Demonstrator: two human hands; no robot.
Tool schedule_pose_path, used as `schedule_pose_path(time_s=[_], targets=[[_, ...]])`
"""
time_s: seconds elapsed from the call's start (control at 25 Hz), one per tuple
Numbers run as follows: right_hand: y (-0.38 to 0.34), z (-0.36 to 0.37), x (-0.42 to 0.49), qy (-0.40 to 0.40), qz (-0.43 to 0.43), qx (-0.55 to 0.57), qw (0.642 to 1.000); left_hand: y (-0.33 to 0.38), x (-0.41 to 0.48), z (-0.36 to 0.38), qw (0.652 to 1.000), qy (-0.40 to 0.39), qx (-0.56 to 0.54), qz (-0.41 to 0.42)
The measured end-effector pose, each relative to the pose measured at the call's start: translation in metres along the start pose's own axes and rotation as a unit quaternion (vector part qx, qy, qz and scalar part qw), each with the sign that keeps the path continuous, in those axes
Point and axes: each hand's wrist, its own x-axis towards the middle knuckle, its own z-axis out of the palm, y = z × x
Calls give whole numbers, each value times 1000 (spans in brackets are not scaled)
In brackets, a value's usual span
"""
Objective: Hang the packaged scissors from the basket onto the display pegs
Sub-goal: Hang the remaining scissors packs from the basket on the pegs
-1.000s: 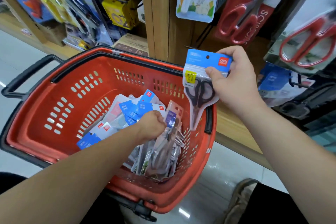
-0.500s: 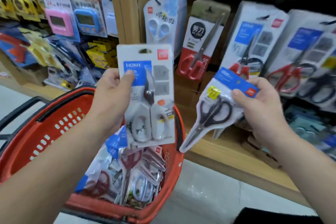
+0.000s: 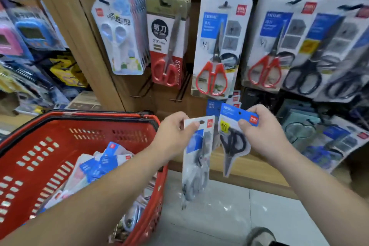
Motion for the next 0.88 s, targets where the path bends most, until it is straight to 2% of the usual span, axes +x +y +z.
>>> schedule_pose_path(time_s=[0.12,0.24,0.36,0.44,0.64,0.88], targets=[[0,10,11,-19,26,21,999,4,23,-13,984,-43,169,49],[-8,22,19,-50,26,37,998,-2,45,-36,963,-82,256,31],[-9,32,17,-76,31,53,995,-21,61,-55,976,-80,204,-1],[-8,39,18,-66,28,62,996,-34,73,-60,984,-65,164,-8],[-1,52,13,-55,38,84,994,-47,91,-63,988,-40,151,21],[2,83,20,-49,46,112,991,-51,94,-62,999,-31,39,14]])
